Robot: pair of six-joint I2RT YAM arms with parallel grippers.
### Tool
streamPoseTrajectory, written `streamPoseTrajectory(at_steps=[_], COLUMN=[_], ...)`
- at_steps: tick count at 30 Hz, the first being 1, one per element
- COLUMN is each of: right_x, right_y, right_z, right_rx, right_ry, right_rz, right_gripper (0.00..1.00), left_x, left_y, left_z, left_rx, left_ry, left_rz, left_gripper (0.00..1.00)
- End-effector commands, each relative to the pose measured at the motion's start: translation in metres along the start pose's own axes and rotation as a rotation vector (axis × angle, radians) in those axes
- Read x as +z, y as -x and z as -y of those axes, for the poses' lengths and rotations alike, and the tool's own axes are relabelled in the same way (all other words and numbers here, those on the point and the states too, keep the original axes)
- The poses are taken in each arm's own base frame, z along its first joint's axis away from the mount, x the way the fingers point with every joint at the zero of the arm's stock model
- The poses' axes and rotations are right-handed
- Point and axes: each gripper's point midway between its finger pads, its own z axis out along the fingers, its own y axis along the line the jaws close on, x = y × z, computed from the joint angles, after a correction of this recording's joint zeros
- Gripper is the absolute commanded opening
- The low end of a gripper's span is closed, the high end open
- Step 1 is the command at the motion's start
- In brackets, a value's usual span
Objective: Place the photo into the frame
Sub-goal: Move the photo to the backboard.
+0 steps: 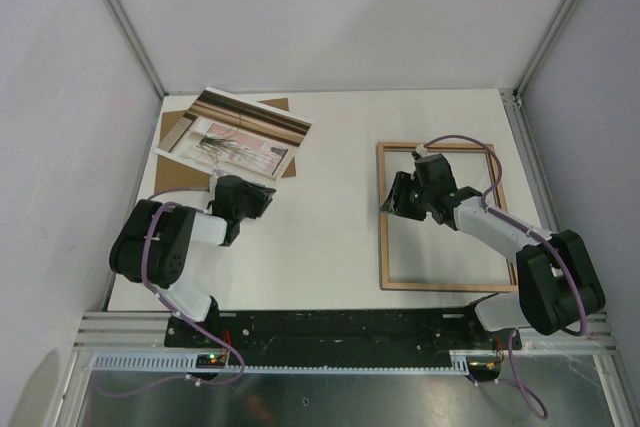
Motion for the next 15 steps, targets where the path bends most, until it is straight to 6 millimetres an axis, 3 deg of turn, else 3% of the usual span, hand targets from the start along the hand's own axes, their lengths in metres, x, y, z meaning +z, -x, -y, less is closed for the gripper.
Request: streamPoseTrajectory(at_steps=[1, 11, 15], right_x=[-0.0008, 0.0017, 0.0027], right_y=[0.0128, 0.0108, 0.0107], right_z=[-0.0123, -0.0141, -0.0152], right_rx=[-0.026, -0.029, -0.032], right_ry=[0.03, 0.033, 0.035], right_rz=[0.026, 0.022, 0.023], right_gripper=[0.54, 0.54, 0.54], left_x=[0.0009, 0.0011, 0.0008], left_y=[0.0027, 0.0052, 0.0072], left_z=[-0.0251, -0.0211, -0.017], left_rx=[0.005, 0.023, 0.038], left_ry=[0.076, 0.064, 0.053], left_rz=[0.021, 0.027, 0.031], left_gripper=[0.35, 0.2, 0.09])
